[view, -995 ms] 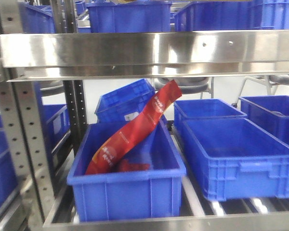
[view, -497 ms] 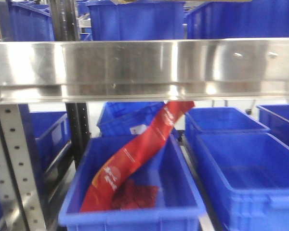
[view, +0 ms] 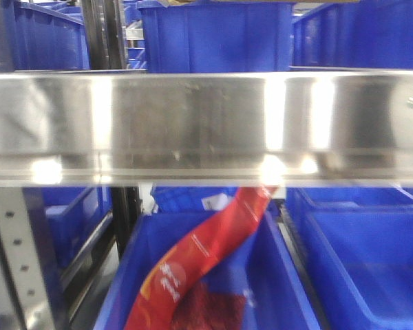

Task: Stack two boxes on right shelf middle
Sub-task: 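Turn and approach the shelf rack with blue bins, boxes held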

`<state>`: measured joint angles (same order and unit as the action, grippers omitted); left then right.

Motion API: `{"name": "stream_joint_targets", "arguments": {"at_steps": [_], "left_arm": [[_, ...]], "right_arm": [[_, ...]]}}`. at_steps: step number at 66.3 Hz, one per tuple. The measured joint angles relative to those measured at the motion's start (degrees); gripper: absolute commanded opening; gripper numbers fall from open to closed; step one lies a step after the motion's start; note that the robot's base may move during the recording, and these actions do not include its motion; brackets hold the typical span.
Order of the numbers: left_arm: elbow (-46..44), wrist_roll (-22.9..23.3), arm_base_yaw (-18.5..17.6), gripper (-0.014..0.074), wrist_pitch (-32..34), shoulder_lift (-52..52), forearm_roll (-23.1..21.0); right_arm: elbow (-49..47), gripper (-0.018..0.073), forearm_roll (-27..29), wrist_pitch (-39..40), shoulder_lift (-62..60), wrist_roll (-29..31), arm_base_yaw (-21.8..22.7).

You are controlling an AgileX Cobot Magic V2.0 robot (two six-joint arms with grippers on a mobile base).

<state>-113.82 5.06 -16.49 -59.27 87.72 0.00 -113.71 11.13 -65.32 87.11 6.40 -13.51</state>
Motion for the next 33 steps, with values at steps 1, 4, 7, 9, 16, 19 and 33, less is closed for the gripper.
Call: {"name": "stream_joint_targets", "arguments": {"at_steps": [1, 4, 7, 9, 16, 19, 33], "left_arm": [[0.0, 0.0, 0.0, -0.0111, 0.0, 0.0, 0.0], [0.0, 0.0, 0.0, -0.0111, 0.0, 0.0, 0.0], [0.0, 0.0, 0.0, -0.0111, 0.0, 0.0, 0.0], [0.0, 0.0, 0.0, -0.0111, 0.0, 0.0, 0.0], [0.0, 0.0, 0.0, -0.0111, 0.0, 0.0, 0.0], [0.0, 0.0, 0.0, -0.0111, 0.0, 0.0, 0.0], [0.0, 0.0, 0.0, -0.0111, 0.0, 0.0, 0.0]], "right_arm": [[0.0, -0.0152, 0.0, 0.0, 0.0, 0.0, 0.0], [0.0, -0.0152, 0.0, 0.0, 0.0, 0.0, 0.0], [0.0, -0.0152, 0.0, 0.0, 0.0, 0.0, 0.0], [0.0, -0.0152, 0.0, 0.0, 0.0, 0.0, 0.0], [0.0, -0.0152, 0.0, 0.0, 0.0, 0.0, 0.0], [0.0, -0.0152, 0.0, 0.0, 0.0, 0.0, 0.0], [0.0, -0.0152, 0.0, 0.0, 0.0, 0.0, 0.0]]}}
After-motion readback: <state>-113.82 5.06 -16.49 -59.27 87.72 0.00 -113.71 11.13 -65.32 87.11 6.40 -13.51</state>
